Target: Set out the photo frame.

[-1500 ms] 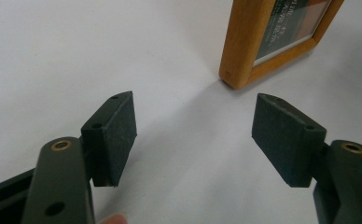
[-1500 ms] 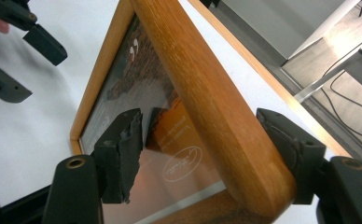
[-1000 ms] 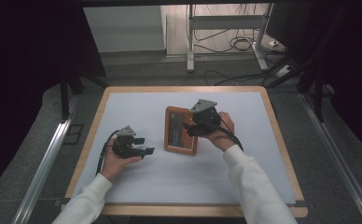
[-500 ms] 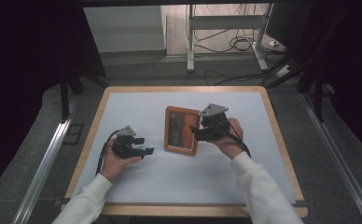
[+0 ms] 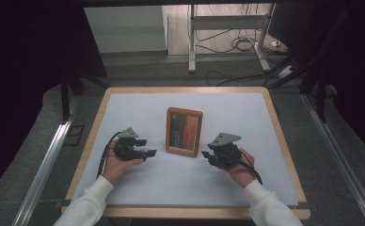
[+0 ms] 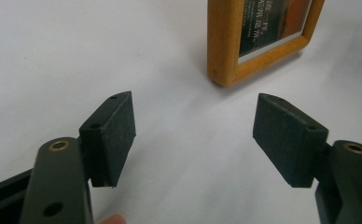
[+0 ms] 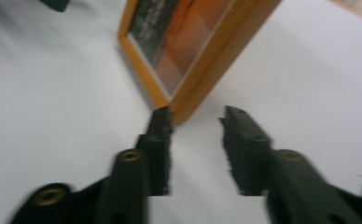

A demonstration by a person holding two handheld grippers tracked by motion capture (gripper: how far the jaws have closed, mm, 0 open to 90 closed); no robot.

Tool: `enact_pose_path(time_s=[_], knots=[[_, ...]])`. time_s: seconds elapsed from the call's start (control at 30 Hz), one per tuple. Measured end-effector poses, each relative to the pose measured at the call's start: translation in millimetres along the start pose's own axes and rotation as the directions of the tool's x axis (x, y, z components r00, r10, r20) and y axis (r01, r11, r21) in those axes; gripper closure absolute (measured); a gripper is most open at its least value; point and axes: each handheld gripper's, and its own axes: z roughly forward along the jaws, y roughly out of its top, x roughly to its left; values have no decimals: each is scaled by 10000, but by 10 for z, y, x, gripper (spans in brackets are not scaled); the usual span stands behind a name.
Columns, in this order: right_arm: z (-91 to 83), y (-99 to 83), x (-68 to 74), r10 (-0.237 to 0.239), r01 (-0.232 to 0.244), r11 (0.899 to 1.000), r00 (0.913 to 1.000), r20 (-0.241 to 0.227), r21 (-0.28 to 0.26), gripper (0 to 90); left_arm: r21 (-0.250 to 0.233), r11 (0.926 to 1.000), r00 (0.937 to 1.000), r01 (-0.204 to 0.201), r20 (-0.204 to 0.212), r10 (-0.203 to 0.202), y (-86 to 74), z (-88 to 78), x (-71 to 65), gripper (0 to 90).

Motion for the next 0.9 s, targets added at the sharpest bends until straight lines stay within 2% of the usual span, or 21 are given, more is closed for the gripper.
enact_pose_path(time_s=[0.13,0.23,0.4,0.53,0.77,0.83,0.9], knots=[[87,-37,51,-37,43,9999,9984,-572,92,816,55,9998,9997,-197,-143,198,2,12,-48,295],[198,-47,134,-414,441,9985,9958,-820,316,887,67,9993,9992,-363,-182,364,5,11,-81,295],[357,-22,235,-698,755,9960,9914,-1109,483,899,86,9991,9990,-417,-143,418,6,3,-83,293],[477,12,292,-847,903,9942,9919,-943,575,899,67,9992,9991,-406,-145,407,5,1,-75,293],[626,33,246,-736,777,9948,9953,-629,651,900,-30,9994,9994,-340,-55,340,6,-9,-69,293],[628,21,232,-593,640,9961,9954,-753,611,900,-60,9995,9995,-316,-25,316,6,-15,-59,293],[630,20,245,-845,882,9944,9944,-633,590,900,-21,9996,9996,-278,-51,278,3,-11,-52,293]])
